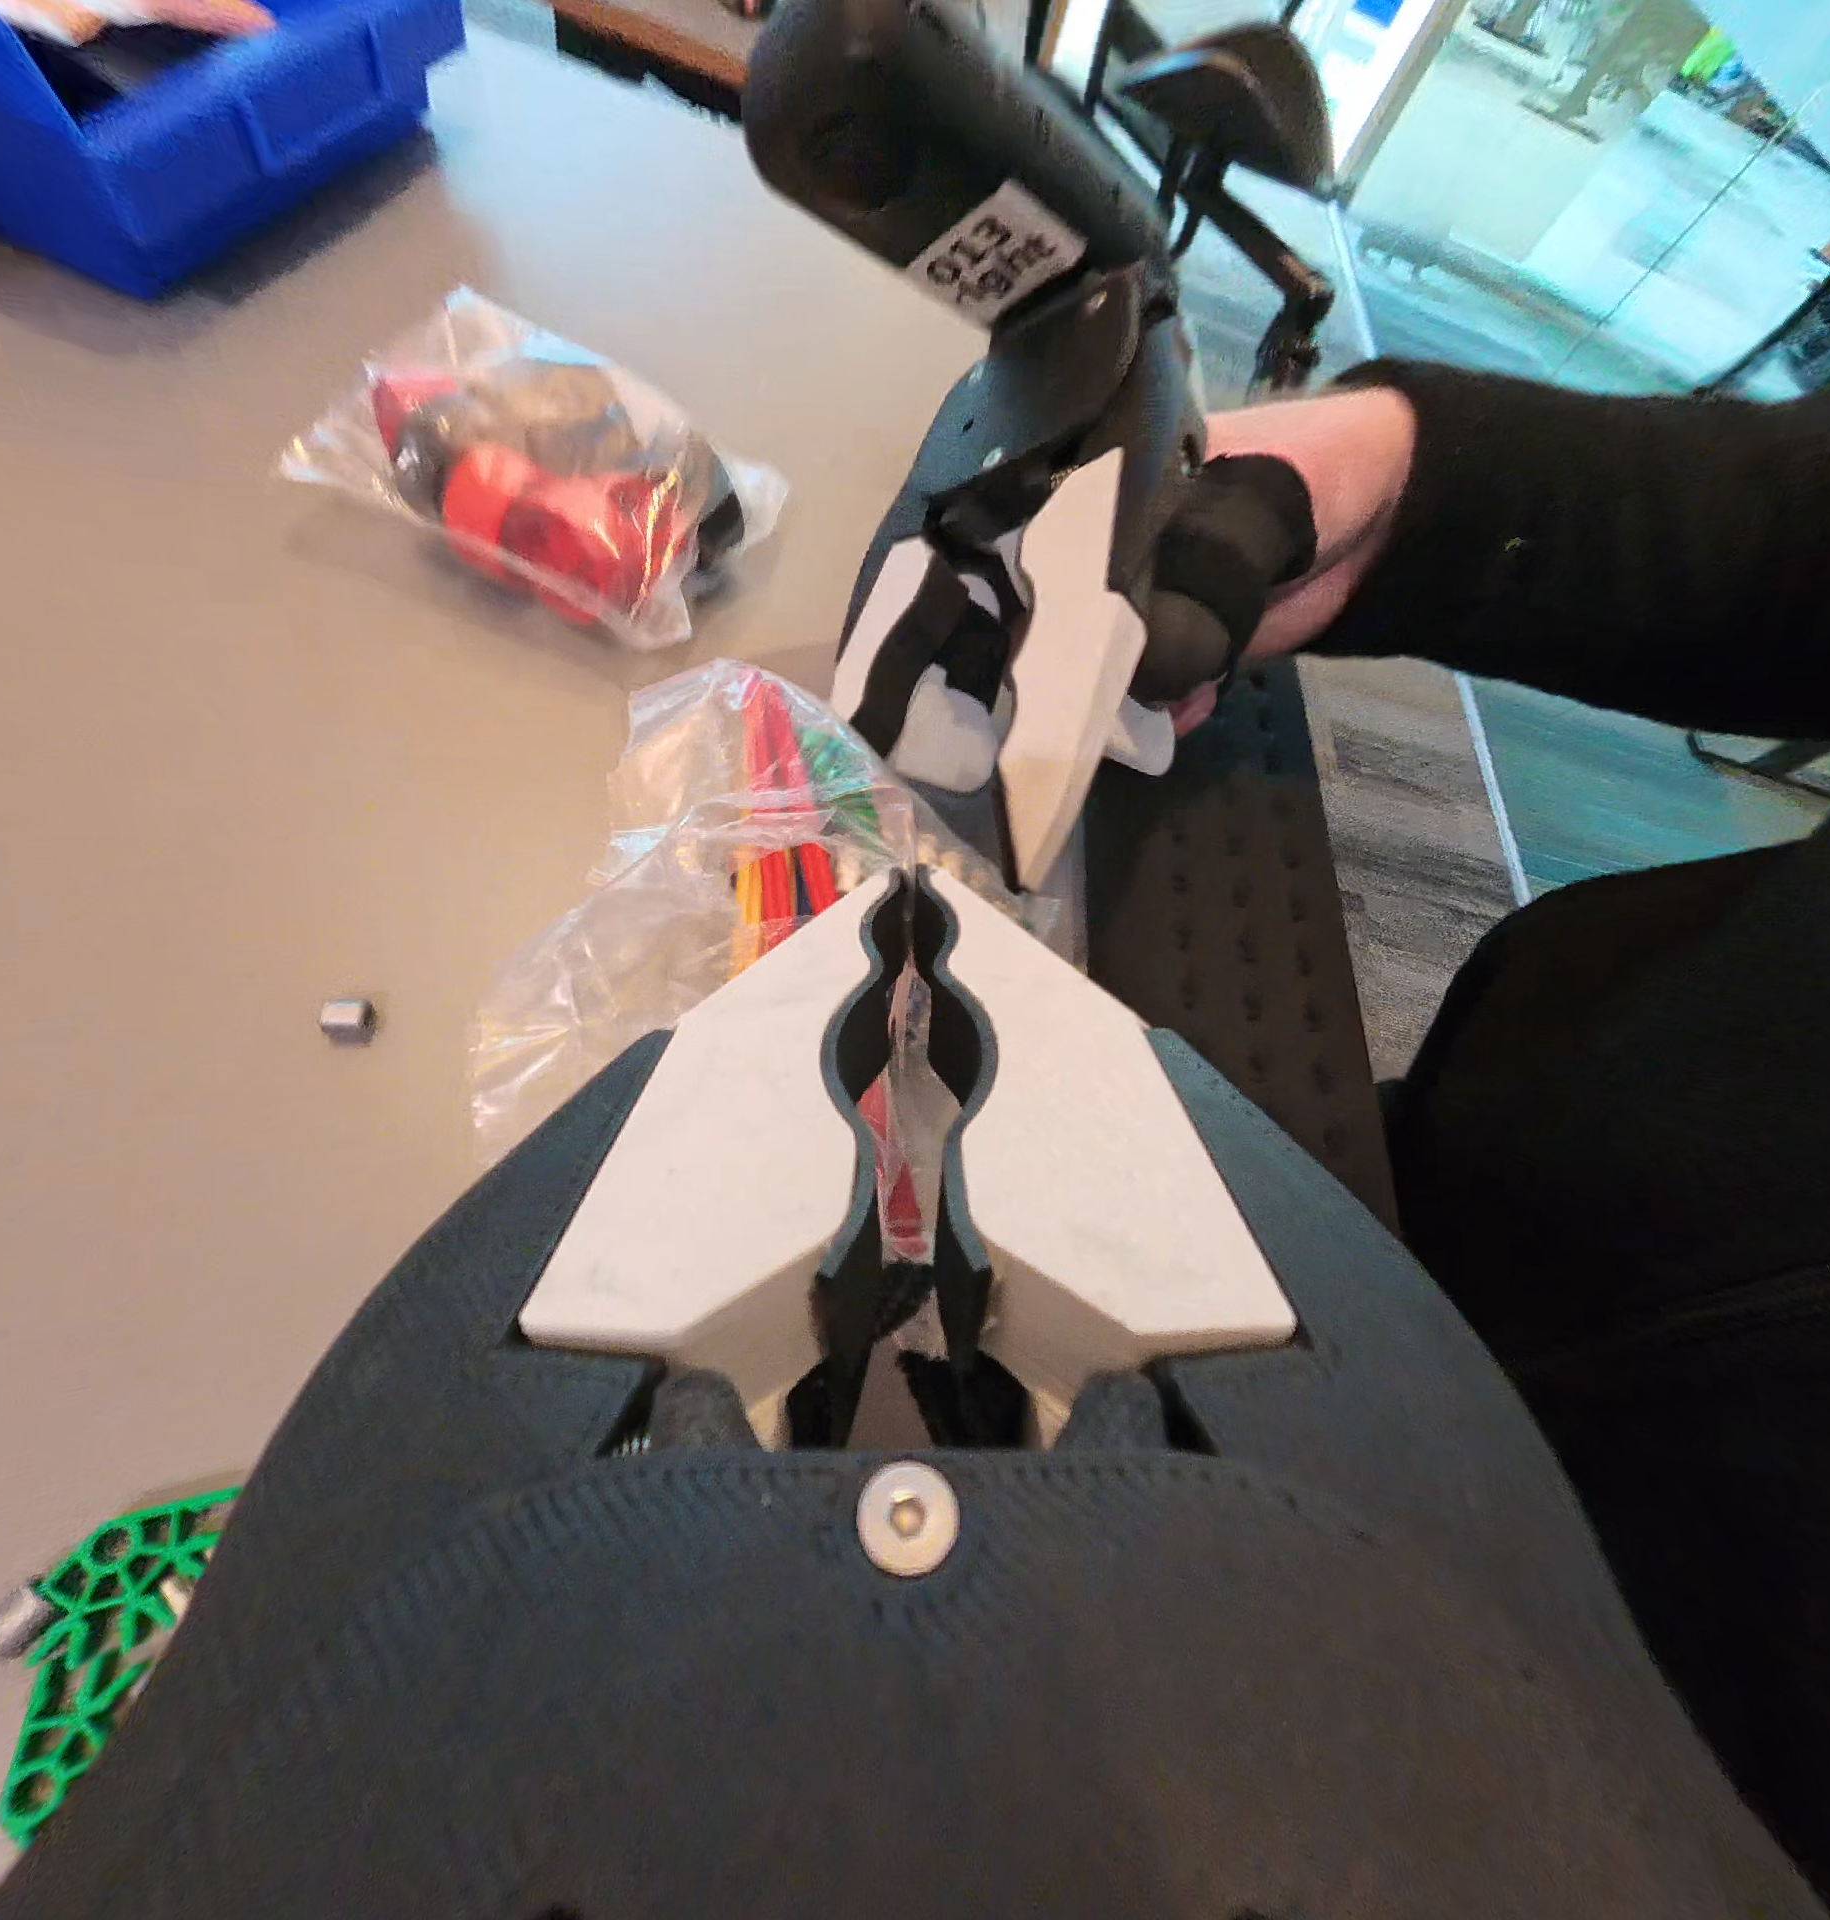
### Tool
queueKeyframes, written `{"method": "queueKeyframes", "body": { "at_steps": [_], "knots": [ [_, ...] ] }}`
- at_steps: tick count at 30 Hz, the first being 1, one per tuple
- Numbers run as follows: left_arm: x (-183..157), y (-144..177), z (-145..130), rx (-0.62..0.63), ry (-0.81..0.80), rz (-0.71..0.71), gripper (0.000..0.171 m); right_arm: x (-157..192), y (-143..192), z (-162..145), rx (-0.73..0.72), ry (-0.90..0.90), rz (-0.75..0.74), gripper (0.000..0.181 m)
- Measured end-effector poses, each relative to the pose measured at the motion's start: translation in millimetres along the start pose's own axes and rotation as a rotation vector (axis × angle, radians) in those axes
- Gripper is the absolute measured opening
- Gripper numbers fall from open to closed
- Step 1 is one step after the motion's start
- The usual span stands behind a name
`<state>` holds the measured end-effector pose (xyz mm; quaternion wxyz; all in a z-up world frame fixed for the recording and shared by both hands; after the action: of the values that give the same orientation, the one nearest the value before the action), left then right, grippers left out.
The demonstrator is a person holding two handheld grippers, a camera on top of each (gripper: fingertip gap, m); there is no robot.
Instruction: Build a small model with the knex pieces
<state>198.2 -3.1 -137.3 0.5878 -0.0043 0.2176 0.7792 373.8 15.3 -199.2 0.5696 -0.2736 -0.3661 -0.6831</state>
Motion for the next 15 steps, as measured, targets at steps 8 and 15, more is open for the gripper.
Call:
{"method": "queueKeyframes", "body": {
  "at_steps": [8, 15],
  "knots": [
    [16.9, 7.5, -9.4, -0.117, 0.055, 0.027, 0.011, 5.1, -2.2, 26.7, -0.112, 0.062, 0.095, 0.003],
    [49.7, 38.1, -27.1, -0.069, 0.152, 0.143, 0.044, 12.7, -7.1, 53.5, 0.017, 0.208, -0.018, 0.003]
  ]
}}
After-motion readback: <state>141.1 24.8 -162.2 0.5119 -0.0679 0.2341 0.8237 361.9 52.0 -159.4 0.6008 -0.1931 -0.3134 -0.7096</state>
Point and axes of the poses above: each gripper's, where its closed fingertips meet, y back along the fingers, z out of its top, x = y × z across the jaws, the point moved 9 cm from there along y, back along the fingers, and after that the axes turned 12 degrees about -x, right-handed, at the moved point
